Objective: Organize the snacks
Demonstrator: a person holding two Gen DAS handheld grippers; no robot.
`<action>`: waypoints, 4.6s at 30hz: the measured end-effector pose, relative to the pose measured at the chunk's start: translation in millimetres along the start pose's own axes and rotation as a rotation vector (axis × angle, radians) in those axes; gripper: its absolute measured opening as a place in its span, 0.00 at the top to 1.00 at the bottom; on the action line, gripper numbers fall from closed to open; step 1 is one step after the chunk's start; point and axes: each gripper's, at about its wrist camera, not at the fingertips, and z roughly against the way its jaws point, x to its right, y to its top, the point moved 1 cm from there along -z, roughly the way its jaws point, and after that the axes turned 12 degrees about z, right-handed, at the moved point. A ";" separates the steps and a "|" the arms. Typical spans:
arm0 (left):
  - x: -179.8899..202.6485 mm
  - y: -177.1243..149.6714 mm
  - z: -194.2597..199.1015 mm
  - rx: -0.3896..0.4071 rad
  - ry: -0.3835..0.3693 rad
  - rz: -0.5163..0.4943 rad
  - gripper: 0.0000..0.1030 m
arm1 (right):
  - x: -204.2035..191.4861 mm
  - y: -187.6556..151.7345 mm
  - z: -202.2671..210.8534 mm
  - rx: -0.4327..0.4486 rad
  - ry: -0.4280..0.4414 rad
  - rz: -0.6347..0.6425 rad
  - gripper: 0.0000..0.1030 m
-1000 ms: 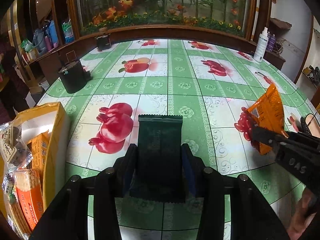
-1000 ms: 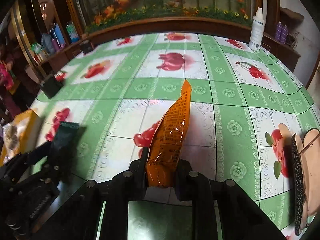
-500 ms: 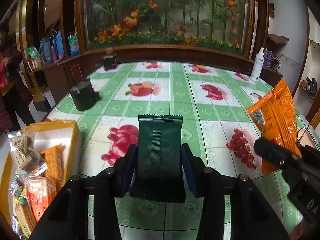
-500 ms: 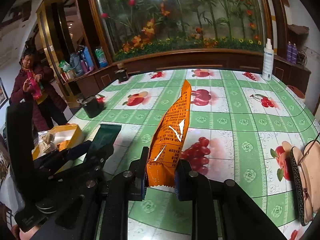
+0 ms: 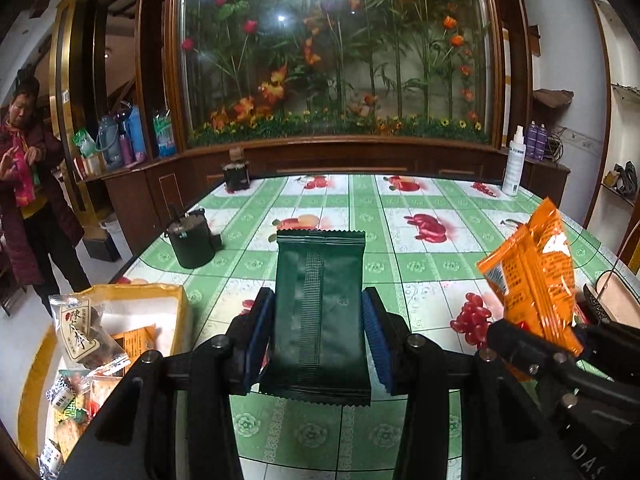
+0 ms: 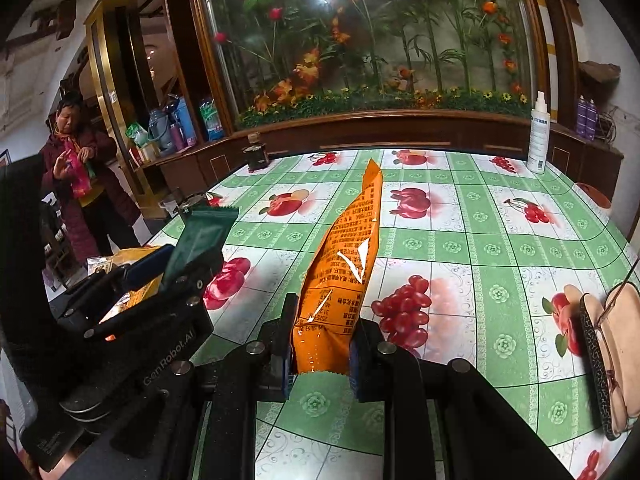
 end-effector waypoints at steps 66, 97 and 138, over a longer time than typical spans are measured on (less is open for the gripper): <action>-181.9 -19.4 108.9 0.081 0.082 0.290 0.58 | -173.0 0.1 -19.7 0.033 0.238 0.229 0.78; -212.6 -32.4 82.7 0.002 0.243 0.264 0.57 | -233.3 -4.9 -74.1 -0.063 0.276 0.371 0.65; -161.7 -63.5 204.0 0.141 0.238 0.147 0.04 | -144.4 -62.7 77.8 0.218 0.144 0.110 0.17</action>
